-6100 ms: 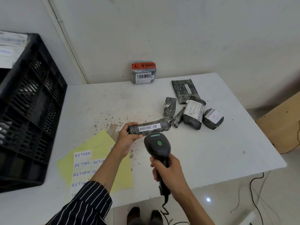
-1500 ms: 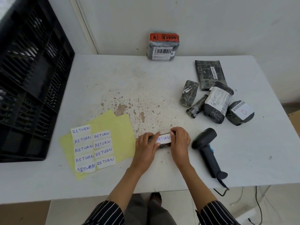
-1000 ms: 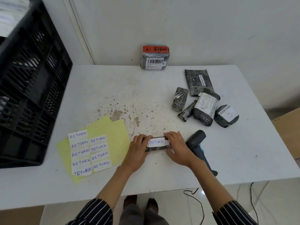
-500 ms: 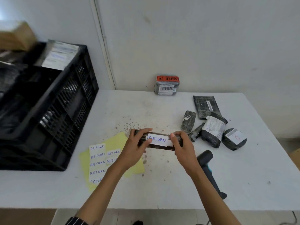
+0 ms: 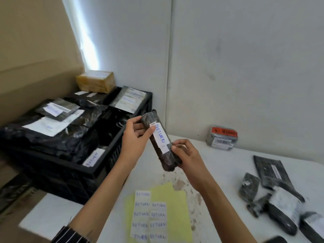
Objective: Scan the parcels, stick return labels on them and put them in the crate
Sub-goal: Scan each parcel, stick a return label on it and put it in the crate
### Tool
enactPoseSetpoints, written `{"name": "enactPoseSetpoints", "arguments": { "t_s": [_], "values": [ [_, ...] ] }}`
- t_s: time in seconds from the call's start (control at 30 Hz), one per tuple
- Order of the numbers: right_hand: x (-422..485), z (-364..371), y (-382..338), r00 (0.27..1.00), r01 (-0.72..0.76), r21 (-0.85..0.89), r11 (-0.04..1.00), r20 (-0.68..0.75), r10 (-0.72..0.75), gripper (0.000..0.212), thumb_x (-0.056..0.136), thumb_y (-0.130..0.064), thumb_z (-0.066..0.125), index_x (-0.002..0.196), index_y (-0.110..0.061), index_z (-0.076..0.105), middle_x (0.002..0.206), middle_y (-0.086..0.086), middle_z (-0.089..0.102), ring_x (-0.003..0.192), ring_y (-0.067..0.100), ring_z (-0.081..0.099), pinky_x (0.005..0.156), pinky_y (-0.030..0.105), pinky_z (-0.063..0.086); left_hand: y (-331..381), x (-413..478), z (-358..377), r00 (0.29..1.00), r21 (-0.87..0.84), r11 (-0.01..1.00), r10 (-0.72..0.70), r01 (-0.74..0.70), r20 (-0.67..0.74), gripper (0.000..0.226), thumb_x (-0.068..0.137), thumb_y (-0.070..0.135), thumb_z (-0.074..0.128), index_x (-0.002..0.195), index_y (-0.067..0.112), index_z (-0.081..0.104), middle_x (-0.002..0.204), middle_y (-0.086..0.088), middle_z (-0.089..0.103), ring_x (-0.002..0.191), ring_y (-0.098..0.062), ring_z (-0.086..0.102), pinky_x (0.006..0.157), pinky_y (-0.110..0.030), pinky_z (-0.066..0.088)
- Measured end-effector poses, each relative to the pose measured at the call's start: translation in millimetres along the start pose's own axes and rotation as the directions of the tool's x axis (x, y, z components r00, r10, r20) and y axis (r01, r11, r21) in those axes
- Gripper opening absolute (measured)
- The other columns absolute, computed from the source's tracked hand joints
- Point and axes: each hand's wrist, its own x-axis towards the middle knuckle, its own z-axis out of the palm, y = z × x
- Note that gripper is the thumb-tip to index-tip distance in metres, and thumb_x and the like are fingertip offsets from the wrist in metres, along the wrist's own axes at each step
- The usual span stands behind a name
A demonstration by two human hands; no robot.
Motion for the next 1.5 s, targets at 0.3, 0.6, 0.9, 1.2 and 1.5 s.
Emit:
{"name": "enactPoseSetpoints", "arguments": {
  "t_s": [0.3,0.6,0.9,1.2,1.5],
  "values": [
    [127,122,-12,1.0,0.029,0.073,0.997,0.007,-0.03,0.012,0.093,-0.012,0.055,0.103,-0.012,0.048,0.097,0.011,0.066,0.075,0.014,0.063,0.07,0.031,0.051,11,136,-71,0.984,0.473,0.881,-0.096,0.015,0.149,0.066,0.082,0.029,0.071,0.138,0.013,0.04,0.114,-0.005,0.061,0.1,-0.017,0.059,0.089,-0.029,0.047],
    [278,187,-6,0.993,-0.018,-0.227,0.974,-0.118,-0.009,0.017,0.095,-0.013,0.05,0.11,-0.013,0.043,0.097,0.013,0.062,0.078,0.019,0.061,0.08,0.04,0.053,0,273,-120,0.987,0.821,0.551,0.028,-0.149,0.16,0.046,0.089,0.026,0.062,0.13,0.01,0.048,0.126,-0.016,0.048,0.114,-0.029,0.049,0.1,-0.037,0.04],
    [344,226,21,0.981,-0.039,-0.426,0.904,-0.186,-0.046,0.025,0.094,-0.02,0.054,0.117,-0.015,0.045,0.087,0.005,0.058,0.075,0.016,0.057,0.061,0.024,0.042,-26,311,-162,0.931,0.935,0.191,0.269,-0.301,0.245,0.052,0.088,0.023,0.06,0.135,0.015,0.041,0.136,-0.014,0.032,0.125,-0.029,0.028,0.105,-0.043,0.026],
    [341,220,28,0.97,0.039,-0.666,0.745,-0.156,-0.189,0.038,0.097,-0.024,0.047,0.131,-0.009,0.046,0.127,0.013,0.045,0.111,0.027,0.051,0.096,0.038,0.043,-30,306,-163,0.938,0.923,0.239,0.252,-0.3,0.239,0.057,0.089,0.027,0.058,0.141,0.017,0.036,0.145,-0.015,0.026,0.135,-0.03,0.019,0.11,-0.045,0.022],
    [326,206,21,0.976,0.079,-0.585,0.808,-0.118,-0.181,0.03,0.095,-0.023,0.051,0.121,-0.008,0.051,0.12,0.009,0.055,0.106,0.021,0.054,0.087,0.029,0.044,-22,294,-144,0.947,0.895,0.34,0.242,-0.288,0.213,0.05,0.091,0.026,0.057,0.137,0.014,0.043,0.142,-0.014,0.033,0.132,-0.029,0.025,0.109,-0.042,0.023]
  ]
}}
